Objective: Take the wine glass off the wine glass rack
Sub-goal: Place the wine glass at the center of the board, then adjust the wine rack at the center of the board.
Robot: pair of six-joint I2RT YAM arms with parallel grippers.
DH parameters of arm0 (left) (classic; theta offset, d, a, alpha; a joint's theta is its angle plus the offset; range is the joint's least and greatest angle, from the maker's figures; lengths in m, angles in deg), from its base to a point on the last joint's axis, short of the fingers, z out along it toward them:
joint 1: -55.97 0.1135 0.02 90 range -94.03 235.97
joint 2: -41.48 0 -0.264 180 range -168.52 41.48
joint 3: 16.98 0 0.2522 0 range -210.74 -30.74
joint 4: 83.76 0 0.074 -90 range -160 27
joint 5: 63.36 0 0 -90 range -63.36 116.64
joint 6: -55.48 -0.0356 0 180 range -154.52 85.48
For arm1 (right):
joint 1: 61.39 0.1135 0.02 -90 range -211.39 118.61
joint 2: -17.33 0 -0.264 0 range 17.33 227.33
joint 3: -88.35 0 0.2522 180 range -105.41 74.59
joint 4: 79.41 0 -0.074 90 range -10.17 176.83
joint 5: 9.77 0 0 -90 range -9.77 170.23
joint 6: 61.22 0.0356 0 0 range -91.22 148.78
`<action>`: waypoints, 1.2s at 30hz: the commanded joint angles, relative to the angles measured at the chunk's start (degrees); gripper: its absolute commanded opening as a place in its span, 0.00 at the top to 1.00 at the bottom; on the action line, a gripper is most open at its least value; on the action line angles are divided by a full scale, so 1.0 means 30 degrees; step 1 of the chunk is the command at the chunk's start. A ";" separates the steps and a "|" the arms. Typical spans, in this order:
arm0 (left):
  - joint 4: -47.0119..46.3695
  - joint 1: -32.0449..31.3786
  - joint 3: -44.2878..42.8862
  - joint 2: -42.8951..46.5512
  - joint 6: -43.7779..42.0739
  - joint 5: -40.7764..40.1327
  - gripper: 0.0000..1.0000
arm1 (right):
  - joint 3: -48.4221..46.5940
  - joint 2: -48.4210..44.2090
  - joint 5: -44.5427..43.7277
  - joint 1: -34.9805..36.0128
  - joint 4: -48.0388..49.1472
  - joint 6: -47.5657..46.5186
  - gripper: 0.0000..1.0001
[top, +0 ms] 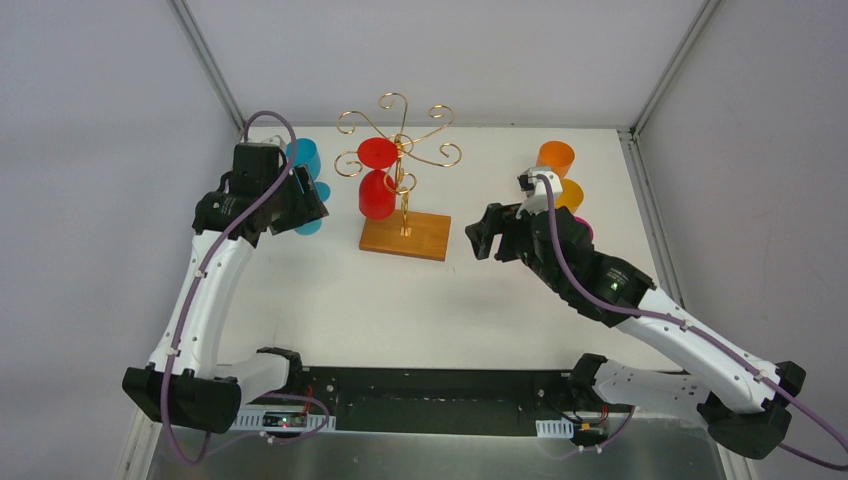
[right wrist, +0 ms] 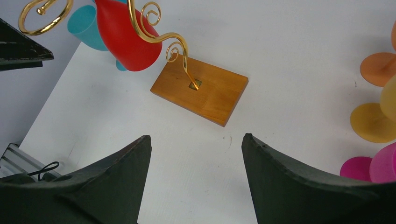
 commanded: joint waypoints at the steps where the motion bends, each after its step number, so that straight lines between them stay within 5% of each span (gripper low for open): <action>1: -0.0388 -0.0763 0.1283 0.1667 0.0283 0.1474 0.41 | -0.0588 -0.0026 0.0460 -0.0179 0.0056 -0.0250 0.26; 19: -1.0481 -0.1952 1.0237 1.1111 -0.0551 0.6008 0.31 | 0.0772 -0.0592 0.0939 -0.0287 0.1152 0.0312 0.26; 29: -1.2070 -0.3286 1.0021 1.0487 -0.1309 0.4492 0.32 | 0.1126 -0.0810 0.1095 -0.0283 0.1461 0.0343 0.26; 36: -1.2094 -0.3344 0.7694 0.8300 0.3298 0.5236 0.33 | 0.1330 -0.0789 0.1147 -0.0311 0.1796 0.0350 0.26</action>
